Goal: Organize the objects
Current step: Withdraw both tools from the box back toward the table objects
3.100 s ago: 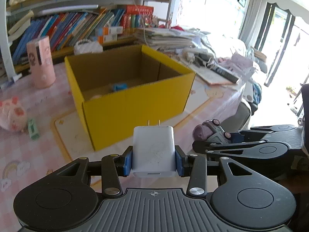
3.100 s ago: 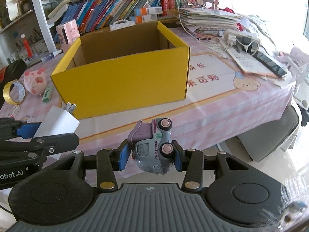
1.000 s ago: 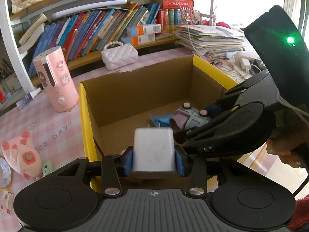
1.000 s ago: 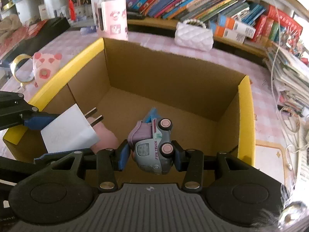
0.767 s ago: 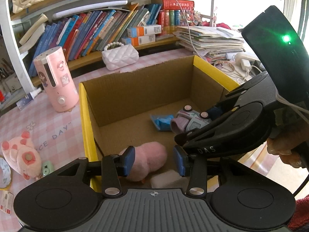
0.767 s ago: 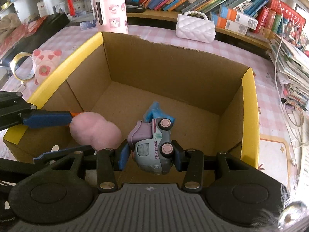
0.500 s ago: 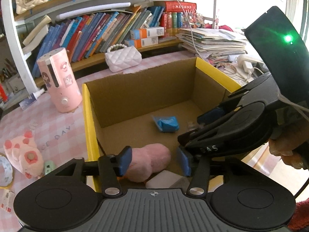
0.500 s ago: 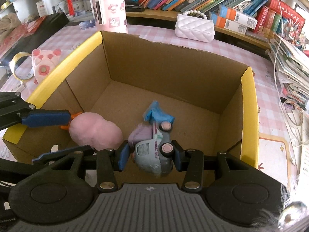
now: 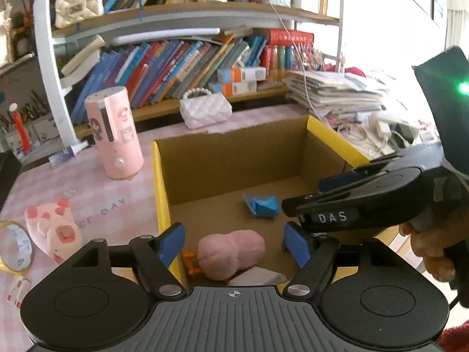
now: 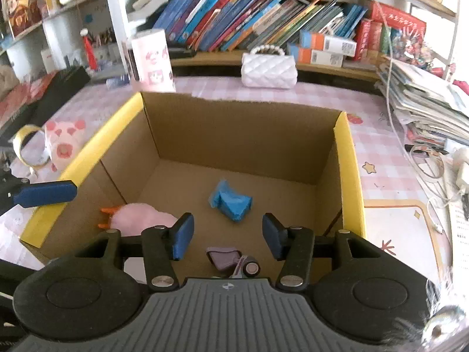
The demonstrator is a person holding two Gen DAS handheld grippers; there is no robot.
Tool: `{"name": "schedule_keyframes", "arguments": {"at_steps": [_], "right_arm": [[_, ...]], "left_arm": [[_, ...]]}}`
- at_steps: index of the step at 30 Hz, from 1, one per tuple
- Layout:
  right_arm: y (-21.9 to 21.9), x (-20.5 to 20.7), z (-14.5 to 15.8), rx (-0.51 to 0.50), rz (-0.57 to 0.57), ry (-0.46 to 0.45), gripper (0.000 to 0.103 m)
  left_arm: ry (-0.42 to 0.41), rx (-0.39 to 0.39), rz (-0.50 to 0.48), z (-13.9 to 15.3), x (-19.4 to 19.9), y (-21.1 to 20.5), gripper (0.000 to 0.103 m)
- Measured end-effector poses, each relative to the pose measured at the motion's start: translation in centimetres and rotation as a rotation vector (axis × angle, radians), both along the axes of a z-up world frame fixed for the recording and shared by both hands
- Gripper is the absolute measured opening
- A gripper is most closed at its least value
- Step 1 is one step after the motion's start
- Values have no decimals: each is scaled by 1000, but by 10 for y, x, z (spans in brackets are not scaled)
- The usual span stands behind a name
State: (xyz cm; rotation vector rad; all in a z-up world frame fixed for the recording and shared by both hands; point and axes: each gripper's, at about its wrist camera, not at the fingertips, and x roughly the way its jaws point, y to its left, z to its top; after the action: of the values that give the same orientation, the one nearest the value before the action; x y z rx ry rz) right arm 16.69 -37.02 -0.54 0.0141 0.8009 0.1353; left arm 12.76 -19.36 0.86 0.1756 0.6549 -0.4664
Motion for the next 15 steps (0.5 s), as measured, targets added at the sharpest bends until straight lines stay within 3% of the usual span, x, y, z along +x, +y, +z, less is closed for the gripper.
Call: {"name": "schedule_keyframes", "arguments": {"at_steps": [15], "right_arm": [[-2, -64, 31, 2, -213, -213, 53]], "left_arm": [[-73, -52, -7, 13, -36, 19, 81]]}}
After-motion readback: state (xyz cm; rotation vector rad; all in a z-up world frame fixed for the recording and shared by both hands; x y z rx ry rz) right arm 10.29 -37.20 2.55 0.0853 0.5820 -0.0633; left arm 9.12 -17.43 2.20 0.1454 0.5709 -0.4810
